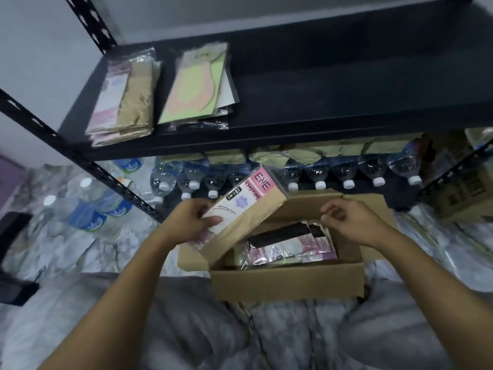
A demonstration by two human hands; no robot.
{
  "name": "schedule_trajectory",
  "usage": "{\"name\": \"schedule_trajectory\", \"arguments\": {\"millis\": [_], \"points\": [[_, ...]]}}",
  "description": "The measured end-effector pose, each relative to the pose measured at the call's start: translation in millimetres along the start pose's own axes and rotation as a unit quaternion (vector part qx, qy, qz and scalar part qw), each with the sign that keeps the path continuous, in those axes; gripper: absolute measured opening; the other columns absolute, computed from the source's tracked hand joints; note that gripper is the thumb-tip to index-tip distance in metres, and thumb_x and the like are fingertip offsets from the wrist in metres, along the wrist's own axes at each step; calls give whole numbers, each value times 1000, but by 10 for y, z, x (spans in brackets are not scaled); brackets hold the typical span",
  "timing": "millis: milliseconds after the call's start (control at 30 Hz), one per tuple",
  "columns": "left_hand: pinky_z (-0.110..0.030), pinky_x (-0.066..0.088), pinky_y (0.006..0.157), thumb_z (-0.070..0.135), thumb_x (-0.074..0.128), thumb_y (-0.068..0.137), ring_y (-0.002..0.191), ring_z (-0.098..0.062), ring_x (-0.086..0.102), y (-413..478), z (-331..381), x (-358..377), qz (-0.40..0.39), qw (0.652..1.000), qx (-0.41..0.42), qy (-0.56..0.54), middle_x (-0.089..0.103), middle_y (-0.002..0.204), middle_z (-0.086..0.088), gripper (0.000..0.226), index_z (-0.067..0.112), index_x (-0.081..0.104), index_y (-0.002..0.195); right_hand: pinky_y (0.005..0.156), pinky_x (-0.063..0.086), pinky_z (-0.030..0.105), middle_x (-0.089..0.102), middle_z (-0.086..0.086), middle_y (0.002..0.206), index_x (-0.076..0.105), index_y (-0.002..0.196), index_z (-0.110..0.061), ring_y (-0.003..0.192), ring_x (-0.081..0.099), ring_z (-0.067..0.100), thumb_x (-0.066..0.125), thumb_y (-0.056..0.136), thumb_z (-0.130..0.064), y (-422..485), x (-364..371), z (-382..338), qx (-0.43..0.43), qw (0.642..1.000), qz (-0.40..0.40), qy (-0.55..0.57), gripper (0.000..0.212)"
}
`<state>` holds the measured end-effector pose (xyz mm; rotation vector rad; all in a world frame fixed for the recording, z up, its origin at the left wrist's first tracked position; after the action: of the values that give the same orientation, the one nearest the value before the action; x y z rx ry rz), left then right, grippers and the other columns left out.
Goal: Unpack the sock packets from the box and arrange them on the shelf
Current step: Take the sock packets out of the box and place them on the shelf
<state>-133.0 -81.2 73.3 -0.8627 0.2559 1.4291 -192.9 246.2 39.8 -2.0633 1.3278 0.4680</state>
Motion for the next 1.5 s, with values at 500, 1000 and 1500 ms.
{"name": "schedule_trajectory", "arguments": {"millis": [500, 1000, 1500], "points": [[-24, 54, 50, 8, 71, 85, 66, -12, 70, -761, -66, -38, 95, 940, -7, -327, 77, 97, -9, 17, 3, 67, 100, 68, 47, 19, 66, 3, 91, 64, 94, -17, 83, 62, 19, 67, 85, -13, -191, -41, -209, -15, 1000, 9, 1, 10], [-34, 59, 60, 7, 71, 85, 80, -24, 74, -593, -691, 5, 81, 937, -74, -331, 78, 93, -7, 15, 6, 67, 99, 73, 46, 17, 63, -6, 100, 62, 111, -20, 85, 60, 7, 68, 83, -28, 382, 921, 278, 17, 978, -119, -172, 29], [-26, 53, 53, 10, 74, 81, 75, -22, 74, -197, -996, 18, 78, 943, -129, -297, 78, 90, -5, 14, 10, 70, 95, 103, 36, 36, 33, 0, 150, 26, 146, -25, 133, 33, 27, 64, 82, -21, 1385, 1690, 1087, 41, 881, -240, -406, 75]]}}
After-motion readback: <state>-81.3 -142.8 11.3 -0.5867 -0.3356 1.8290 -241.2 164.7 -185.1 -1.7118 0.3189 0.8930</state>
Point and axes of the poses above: each hand's wrist, its own y-axis towards the middle knuckle, its own x-axis out of the palm, z = x × y, the point moved 10 cm from there along y, towards the middle knuckle
